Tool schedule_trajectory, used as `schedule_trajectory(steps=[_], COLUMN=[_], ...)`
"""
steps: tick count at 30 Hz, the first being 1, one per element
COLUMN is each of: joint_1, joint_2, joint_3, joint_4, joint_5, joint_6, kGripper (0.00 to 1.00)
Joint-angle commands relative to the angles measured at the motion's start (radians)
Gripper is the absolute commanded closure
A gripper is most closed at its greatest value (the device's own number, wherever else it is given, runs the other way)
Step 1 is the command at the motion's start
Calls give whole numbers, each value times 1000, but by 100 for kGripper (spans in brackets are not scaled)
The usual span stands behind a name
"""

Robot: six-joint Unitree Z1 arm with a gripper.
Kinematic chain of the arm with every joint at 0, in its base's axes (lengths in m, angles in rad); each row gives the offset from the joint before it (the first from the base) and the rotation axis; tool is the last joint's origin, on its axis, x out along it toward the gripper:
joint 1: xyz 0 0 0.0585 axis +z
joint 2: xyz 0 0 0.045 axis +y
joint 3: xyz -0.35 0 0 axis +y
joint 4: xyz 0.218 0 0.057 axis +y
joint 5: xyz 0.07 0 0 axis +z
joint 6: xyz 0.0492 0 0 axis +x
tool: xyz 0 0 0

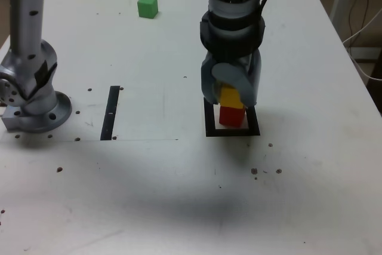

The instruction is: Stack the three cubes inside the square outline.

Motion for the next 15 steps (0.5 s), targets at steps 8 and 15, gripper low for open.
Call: schedule_trajectory(steps=[8, 15], joint_1=[-1, -1], joint_2=[8, -17], joint_3=[-1, 0], joint_4=[-1, 14], joint_5=[-8, -5], joint_6=[-1, -2], kGripper=[21, 4])
